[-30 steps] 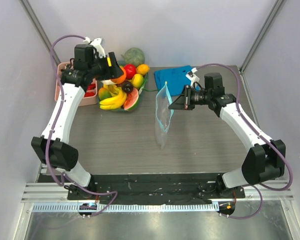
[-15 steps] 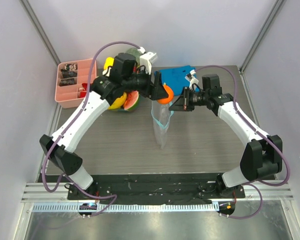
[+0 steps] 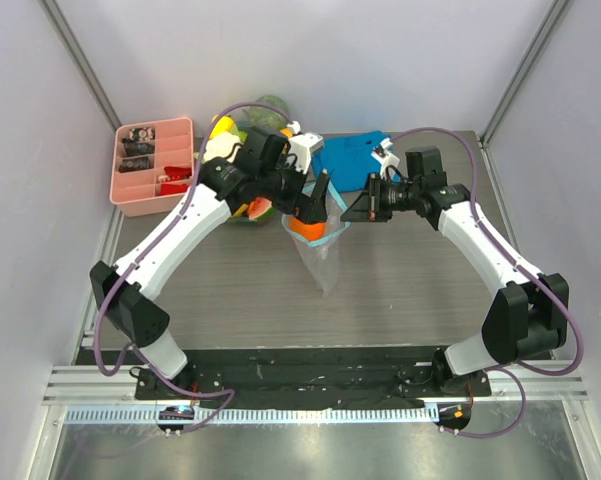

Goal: Place the food in the zip-top bag and seal the zipper
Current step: Place the fake fruit in the zipper food storage bag, then pick up the fake fruit from the bin.

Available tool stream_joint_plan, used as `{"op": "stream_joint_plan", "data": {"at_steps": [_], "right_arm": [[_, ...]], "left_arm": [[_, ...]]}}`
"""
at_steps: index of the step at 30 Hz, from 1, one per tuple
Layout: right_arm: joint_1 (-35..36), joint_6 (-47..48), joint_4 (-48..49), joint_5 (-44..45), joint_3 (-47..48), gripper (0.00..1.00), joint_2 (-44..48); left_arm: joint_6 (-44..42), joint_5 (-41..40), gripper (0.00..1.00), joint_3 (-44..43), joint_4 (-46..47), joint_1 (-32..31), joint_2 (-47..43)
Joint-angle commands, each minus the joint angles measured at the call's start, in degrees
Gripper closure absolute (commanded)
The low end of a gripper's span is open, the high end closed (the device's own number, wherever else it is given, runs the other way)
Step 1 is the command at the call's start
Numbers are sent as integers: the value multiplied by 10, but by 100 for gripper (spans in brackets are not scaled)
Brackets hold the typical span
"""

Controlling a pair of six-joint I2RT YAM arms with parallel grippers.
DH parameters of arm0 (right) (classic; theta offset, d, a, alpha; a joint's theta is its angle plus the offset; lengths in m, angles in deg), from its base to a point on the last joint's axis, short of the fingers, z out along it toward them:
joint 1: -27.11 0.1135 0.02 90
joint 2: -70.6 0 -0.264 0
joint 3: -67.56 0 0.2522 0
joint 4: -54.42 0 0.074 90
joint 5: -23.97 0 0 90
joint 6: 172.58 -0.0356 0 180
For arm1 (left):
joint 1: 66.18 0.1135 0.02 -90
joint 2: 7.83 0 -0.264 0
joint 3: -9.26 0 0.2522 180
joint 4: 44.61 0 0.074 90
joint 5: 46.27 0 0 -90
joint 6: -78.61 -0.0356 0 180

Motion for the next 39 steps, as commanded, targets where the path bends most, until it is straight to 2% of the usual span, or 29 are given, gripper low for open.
{"op": "stream_joint_plan", "data": {"at_steps": [1, 5, 8, 10, 12, 16, 19, 24, 28, 35, 39], "right_arm": [[4, 17, -6, 8, 12, 99, 26], [4, 21, -6, 10, 13, 99, 24], [3, 23, -7, 9, 17, 99, 24], [3, 26, -10, 10, 20, 99, 24], [4, 26, -12, 8, 24, 99, 21], [3, 30, -15, 6, 24, 99, 16], [3, 30, -13, 7, 24, 99, 10], [3, 32, -14, 6, 27, 99, 7], [3, 35, -17, 7, 28, 99, 6], [4, 41, -25, 6, 32, 99, -1], [4, 43, -26, 5, 34, 99, -5]], "left_arm": [[-45, -9, 0, -50, -32, 4, -23], [-46, 49, 0, -33, -26, 44, -71], [-52, 115, 0, -11, -33, 126, -94], [-84, 124, 0, -3, -51, 188, -97], [-142, 122, 0, 3, -88, 221, -94], [-280, 70, 0, 25, -119, 286, -77], [-345, 40, 0, 26, -121, 308, -48], [-403, 23, 0, -3, -133, 308, 13], [-424, 13, 1, -30, -134, 308, 82], [-440, 14, 5, -60, -133, 308, 147], [-458, 20, 13, -64, -141, 308, 168]]}}
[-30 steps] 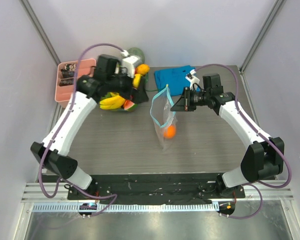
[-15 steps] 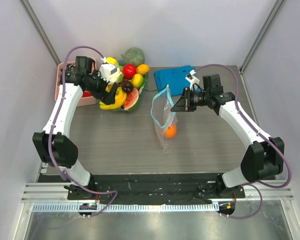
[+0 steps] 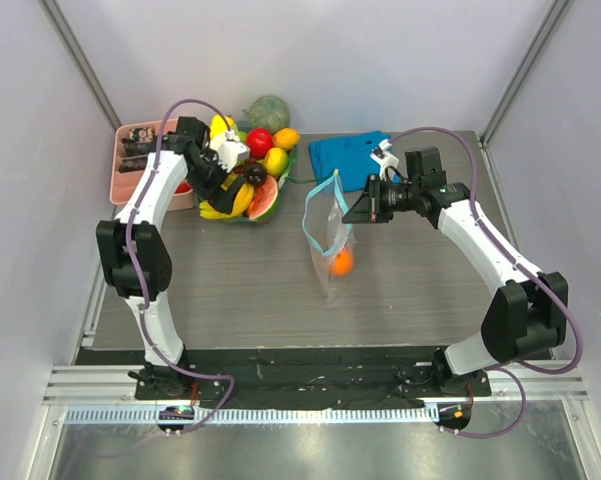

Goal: Place the food in the zip-top bag and seal the zipper
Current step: Pick up the fake fruit from the bin.

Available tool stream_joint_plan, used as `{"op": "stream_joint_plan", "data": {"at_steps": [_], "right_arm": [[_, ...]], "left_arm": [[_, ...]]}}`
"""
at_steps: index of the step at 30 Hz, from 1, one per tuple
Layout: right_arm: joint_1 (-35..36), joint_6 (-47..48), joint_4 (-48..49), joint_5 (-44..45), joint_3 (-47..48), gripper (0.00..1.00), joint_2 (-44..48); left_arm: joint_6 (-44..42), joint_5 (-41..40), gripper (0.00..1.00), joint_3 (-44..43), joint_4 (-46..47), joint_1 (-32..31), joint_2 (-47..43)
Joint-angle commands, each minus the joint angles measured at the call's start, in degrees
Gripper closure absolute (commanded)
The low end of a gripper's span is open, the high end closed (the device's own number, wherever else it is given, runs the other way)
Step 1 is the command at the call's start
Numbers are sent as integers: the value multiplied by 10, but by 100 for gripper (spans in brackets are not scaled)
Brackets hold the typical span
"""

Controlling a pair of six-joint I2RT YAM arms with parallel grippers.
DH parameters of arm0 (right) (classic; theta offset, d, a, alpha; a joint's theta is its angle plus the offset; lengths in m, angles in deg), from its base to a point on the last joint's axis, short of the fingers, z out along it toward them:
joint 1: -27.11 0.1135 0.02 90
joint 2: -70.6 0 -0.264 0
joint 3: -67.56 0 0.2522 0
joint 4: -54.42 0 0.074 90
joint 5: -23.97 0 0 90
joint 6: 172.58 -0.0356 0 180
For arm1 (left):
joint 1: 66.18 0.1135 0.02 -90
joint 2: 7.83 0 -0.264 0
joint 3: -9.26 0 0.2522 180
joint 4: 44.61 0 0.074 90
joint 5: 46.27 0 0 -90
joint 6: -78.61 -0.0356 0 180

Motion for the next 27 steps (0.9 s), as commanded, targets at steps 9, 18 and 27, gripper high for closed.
{"op": "stream_joint_plan", "data": {"at_steps": [9, 18, 27], "right_arm": [[2, 16, -6, 0, 31, 99, -7], [3, 14, -5, -1, 35, 99, -14], [3, 15, -5, 0, 35, 99, -14]], "left_arm": [[-52, 38, 50, -31, -46, 0, 0], [-70, 59, 67, -13, -42, 1, -32], [-81, 67, 78, -16, -36, 1, -40]]}}
